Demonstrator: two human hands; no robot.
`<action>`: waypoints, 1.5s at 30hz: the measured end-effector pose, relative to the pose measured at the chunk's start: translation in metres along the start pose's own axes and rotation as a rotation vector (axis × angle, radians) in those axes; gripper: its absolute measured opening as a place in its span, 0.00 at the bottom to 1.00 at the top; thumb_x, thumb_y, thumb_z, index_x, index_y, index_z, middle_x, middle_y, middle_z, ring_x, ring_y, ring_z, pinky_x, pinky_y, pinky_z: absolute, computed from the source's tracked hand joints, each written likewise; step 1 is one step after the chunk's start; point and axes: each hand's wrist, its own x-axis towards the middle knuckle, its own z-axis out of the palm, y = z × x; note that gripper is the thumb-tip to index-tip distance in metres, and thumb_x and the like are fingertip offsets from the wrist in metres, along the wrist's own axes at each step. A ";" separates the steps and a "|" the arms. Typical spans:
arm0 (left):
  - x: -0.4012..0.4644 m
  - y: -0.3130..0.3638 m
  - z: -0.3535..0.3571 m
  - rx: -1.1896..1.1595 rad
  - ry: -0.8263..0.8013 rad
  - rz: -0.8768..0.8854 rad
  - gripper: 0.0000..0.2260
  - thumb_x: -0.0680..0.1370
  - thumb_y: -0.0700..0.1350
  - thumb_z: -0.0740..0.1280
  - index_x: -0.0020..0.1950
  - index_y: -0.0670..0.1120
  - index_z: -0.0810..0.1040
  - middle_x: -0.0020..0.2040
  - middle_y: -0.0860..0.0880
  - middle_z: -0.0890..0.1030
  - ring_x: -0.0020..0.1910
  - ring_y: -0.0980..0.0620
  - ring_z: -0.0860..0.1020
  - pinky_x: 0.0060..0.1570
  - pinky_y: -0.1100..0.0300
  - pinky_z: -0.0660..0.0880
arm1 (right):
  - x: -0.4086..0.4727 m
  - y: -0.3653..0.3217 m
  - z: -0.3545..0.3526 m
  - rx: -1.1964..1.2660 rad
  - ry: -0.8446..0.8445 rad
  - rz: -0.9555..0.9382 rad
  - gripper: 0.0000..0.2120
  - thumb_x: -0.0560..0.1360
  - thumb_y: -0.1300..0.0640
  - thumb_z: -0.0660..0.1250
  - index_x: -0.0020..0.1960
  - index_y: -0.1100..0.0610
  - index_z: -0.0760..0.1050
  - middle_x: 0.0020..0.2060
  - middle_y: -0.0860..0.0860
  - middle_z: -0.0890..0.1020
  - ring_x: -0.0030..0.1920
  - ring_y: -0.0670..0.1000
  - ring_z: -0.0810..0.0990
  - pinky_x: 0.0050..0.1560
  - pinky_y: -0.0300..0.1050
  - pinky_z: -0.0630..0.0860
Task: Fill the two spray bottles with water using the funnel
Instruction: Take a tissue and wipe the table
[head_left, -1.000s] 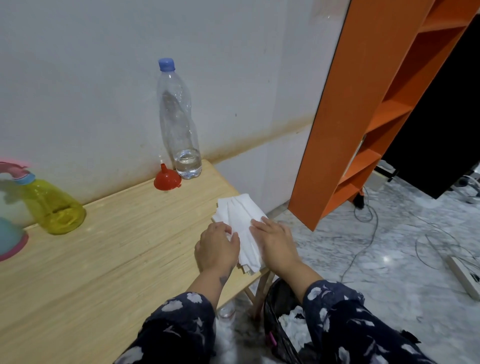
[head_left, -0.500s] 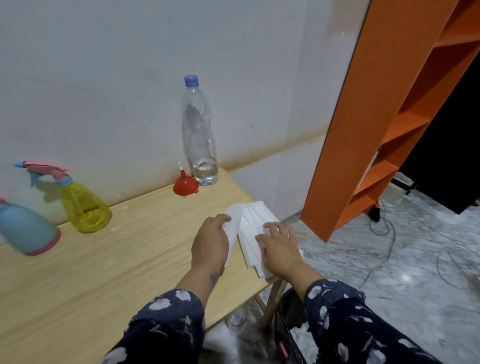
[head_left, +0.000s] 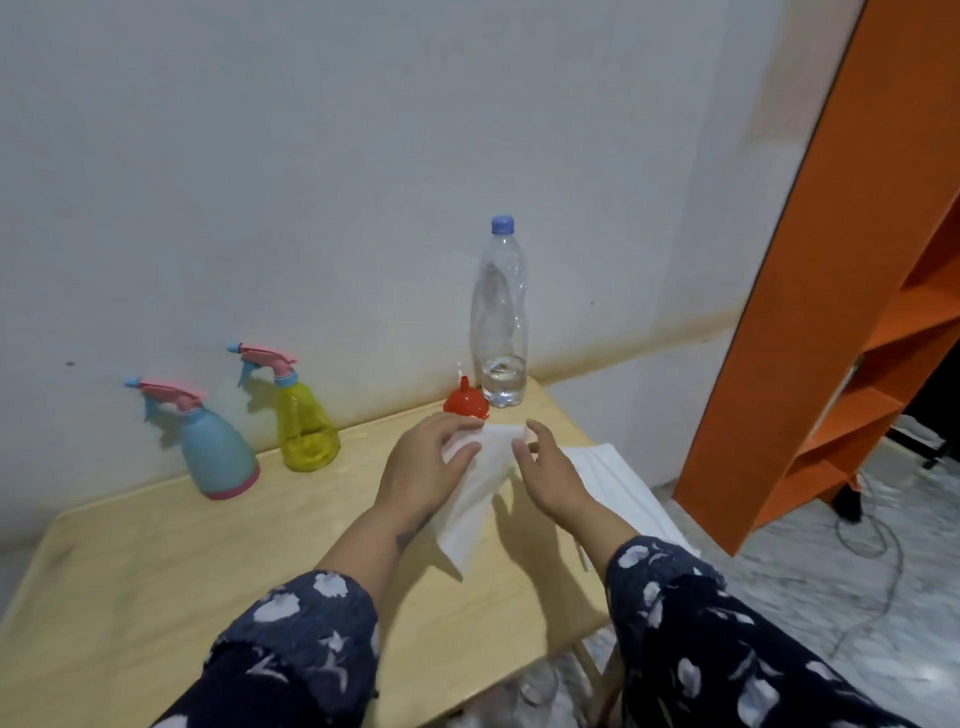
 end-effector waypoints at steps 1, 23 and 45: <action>-0.001 -0.001 -0.011 -0.069 0.031 -0.022 0.11 0.76 0.44 0.70 0.56 0.55 0.81 0.56 0.60 0.80 0.57 0.60 0.76 0.59 0.66 0.70 | 0.000 -0.010 0.007 0.153 -0.042 0.089 0.26 0.82 0.43 0.49 0.77 0.51 0.52 0.74 0.54 0.63 0.72 0.57 0.64 0.70 0.53 0.62; -0.099 -0.133 -0.131 0.177 0.295 -0.510 0.23 0.77 0.38 0.66 0.72 0.47 0.70 0.72 0.50 0.70 0.68 0.51 0.69 0.61 0.69 0.59 | -0.002 -0.112 0.183 0.207 -0.275 -0.182 0.24 0.79 0.61 0.58 0.75 0.59 0.60 0.72 0.51 0.61 0.68 0.54 0.69 0.70 0.48 0.66; -0.120 -0.240 -0.139 0.614 -0.046 -0.884 0.26 0.80 0.48 0.56 0.78 0.49 0.56 0.80 0.51 0.49 0.78 0.49 0.46 0.75 0.44 0.47 | 0.043 -0.081 0.302 -0.797 -0.394 -0.700 0.24 0.74 0.55 0.55 0.70 0.54 0.63 0.75 0.54 0.58 0.72 0.57 0.58 0.67 0.57 0.56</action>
